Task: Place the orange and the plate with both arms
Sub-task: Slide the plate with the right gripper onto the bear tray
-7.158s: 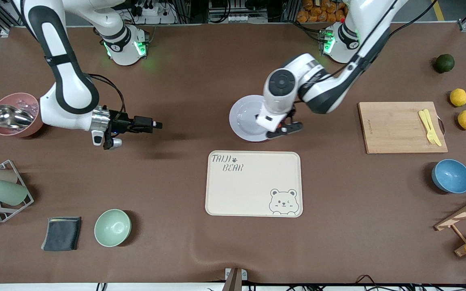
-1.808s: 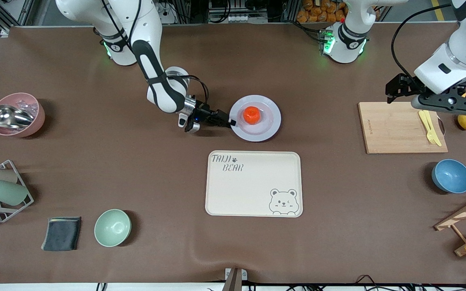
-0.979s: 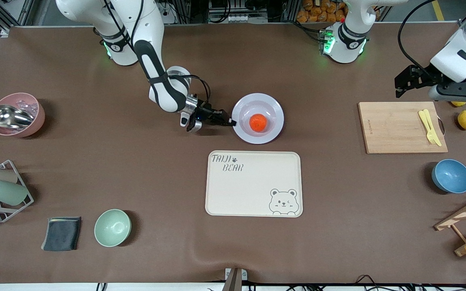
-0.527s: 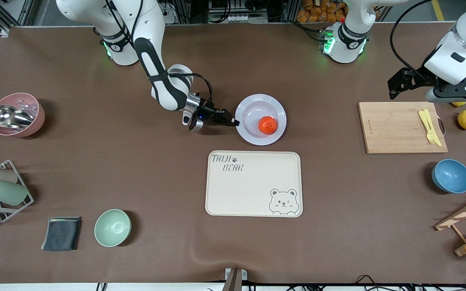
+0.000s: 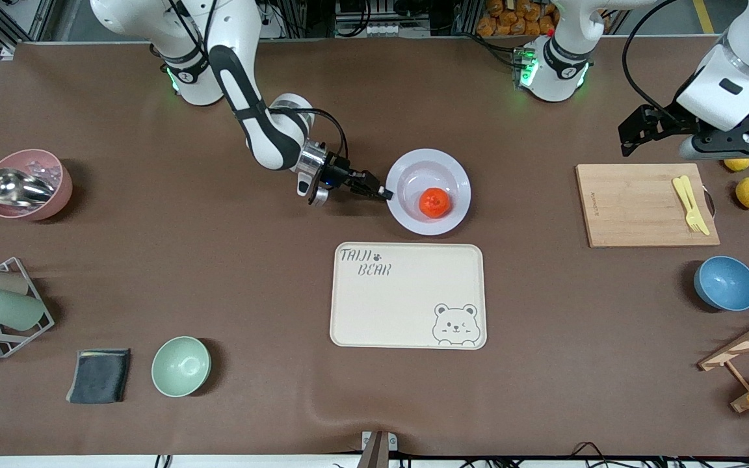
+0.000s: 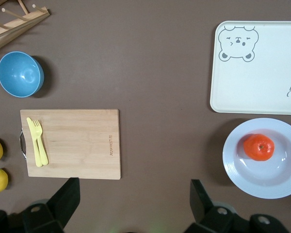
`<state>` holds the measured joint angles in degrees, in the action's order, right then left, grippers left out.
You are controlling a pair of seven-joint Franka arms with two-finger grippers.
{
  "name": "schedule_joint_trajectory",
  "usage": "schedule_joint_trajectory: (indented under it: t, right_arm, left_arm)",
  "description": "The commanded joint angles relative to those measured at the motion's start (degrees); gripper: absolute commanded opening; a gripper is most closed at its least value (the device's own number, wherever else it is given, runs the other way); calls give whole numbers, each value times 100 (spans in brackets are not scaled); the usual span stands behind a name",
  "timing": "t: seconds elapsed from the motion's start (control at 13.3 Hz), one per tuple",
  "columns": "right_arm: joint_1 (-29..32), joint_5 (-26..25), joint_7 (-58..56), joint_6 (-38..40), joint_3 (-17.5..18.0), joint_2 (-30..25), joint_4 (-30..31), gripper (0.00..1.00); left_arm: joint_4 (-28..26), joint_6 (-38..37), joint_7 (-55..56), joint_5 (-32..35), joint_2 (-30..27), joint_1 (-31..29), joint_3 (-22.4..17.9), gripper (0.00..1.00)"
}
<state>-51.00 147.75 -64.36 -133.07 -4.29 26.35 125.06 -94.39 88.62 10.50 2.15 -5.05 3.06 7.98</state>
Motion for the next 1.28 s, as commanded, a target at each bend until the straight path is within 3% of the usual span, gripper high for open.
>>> schedule_joint_trajectory:
  t: [0.0,0.53,0.9,1.21]
  right_arm:
    - [-42,694,89,-87,-19,-314,10,0]
    - [574,694,415,-745,-45,-8,-1043,0]
    - [951,580,398,-1080,-45,1186,-2344,0]
    - [1128,439,371,-1072,-54,1531,-2609,0]
  left_arm:
    - [131,-143,83,-109,4,-7,55,100]
    - [122,-152,83,-109,4,-7,55,100]
    - [131,-143,83,-109,4,-15,46,100]
    - [122,-143,84,-101,22,-51,29,100]
